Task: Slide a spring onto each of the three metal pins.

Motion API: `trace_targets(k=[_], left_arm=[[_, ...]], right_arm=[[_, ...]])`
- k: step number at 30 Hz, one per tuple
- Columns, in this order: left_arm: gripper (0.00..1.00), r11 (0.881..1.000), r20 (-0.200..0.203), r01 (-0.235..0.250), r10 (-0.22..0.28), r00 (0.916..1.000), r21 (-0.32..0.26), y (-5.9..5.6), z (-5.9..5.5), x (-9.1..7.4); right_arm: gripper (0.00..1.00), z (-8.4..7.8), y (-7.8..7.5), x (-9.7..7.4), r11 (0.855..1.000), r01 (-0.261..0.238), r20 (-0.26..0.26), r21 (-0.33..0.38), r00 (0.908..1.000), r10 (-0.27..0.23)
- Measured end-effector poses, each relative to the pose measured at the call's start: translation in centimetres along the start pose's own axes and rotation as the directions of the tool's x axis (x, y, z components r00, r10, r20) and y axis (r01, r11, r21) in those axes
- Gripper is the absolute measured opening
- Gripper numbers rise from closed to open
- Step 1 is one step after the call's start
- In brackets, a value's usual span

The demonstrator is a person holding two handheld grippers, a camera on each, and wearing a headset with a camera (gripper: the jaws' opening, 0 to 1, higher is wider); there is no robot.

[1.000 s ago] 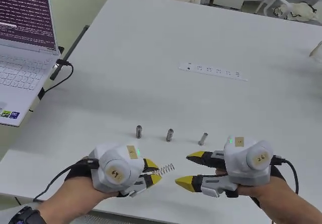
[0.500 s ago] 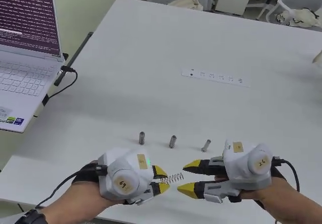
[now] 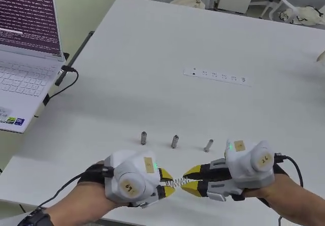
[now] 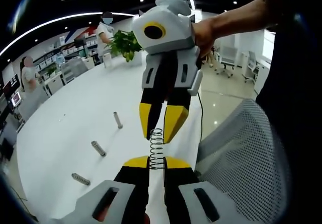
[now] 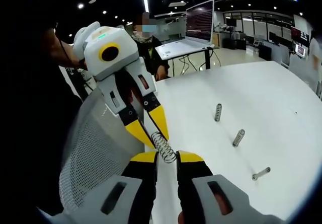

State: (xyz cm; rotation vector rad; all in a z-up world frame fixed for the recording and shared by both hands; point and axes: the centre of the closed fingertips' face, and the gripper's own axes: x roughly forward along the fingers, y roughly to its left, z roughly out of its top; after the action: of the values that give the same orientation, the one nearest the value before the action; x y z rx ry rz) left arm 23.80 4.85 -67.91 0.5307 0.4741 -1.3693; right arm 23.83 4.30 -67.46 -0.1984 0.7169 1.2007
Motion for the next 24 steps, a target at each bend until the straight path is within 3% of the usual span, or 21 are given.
trace_targets(k=[15, 24], left_arm=[[0.02, 0.999, -0.029, 0.013, -0.012, 0.9995, 0.053, -0.2, -0.1, 0.6], [0.02, 0.997, -0.032, 0.014, -0.011, 0.9994, 0.076, 0.1, 0.2, 1.1]], right_arm=[[0.09, 0.3, 0.5, -0.5, 1.000, -0.026, 0.001, 0.014, 0.9997, 0.026], [0.08, 1.2, 0.7, -0.8, 0.999, -0.007, -0.025, -0.034, 0.9997, 0.006]])
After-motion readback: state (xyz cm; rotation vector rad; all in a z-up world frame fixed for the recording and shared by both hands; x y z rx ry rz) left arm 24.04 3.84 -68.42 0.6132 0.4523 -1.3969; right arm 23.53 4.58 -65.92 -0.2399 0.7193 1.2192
